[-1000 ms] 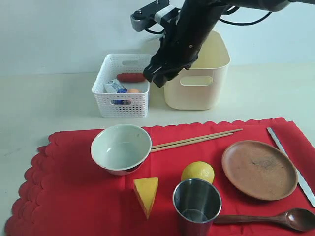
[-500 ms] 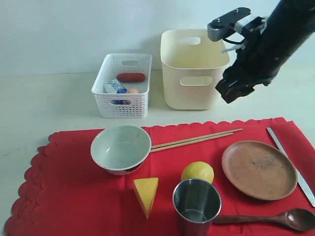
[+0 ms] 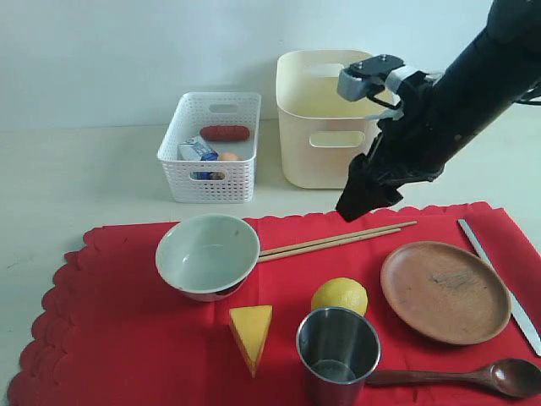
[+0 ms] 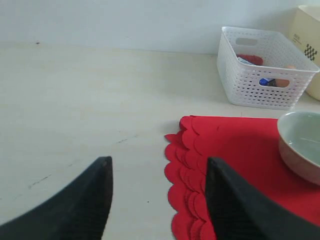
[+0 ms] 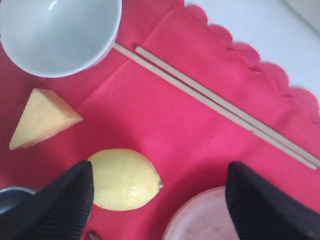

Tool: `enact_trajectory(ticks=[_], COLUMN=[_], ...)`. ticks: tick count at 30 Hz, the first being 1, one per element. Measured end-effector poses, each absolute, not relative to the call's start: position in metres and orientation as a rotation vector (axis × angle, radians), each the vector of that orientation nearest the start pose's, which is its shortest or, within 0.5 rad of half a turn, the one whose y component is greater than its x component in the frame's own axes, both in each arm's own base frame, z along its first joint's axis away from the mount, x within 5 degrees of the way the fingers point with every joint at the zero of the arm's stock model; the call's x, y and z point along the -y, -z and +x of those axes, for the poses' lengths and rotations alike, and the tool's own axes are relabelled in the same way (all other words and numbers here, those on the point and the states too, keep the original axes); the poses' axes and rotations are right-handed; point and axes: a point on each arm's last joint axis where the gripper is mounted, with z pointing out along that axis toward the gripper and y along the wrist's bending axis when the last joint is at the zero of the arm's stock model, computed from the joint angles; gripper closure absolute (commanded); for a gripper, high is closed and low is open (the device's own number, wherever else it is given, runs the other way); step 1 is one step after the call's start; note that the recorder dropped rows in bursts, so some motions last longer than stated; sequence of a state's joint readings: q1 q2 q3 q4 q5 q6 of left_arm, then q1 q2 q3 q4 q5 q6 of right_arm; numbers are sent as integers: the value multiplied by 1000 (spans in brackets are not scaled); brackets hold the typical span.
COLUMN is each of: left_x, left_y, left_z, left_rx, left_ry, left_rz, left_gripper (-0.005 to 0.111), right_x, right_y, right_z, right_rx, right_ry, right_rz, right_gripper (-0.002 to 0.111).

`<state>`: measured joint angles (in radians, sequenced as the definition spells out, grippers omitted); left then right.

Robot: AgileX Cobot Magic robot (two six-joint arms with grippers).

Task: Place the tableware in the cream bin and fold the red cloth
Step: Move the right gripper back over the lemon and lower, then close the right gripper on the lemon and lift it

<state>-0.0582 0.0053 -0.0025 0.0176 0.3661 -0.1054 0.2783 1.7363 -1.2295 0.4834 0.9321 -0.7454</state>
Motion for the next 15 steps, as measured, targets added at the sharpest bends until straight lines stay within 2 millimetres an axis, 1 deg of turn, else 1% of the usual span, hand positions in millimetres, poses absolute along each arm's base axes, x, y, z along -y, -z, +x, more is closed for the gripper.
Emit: enact_trajectory(ticks=[3, 7, 11, 15], left_x=[3, 3, 3, 3], left_y=[-181, -181, -181, -181], left_z=[53, 53, 53, 53], left_rx=[-1853, -1853, -1853, -1853], left_ry=[97, 97, 97, 97], left_rz=[-33, -33, -33, -33], left_gripper=[52, 52, 52, 52], right_x=[-130, -139, -146, -153], right_y=[-219, -201, -192, -187], right_z=[325, 323, 319, 315], right_rx=[-2617, -2652, -2673, -2673], right_ry=[-525, -552, -548, -529], right_rz=[-1101, -1192, -1272, -1343], right_gripper=[34, 34, 34, 34])
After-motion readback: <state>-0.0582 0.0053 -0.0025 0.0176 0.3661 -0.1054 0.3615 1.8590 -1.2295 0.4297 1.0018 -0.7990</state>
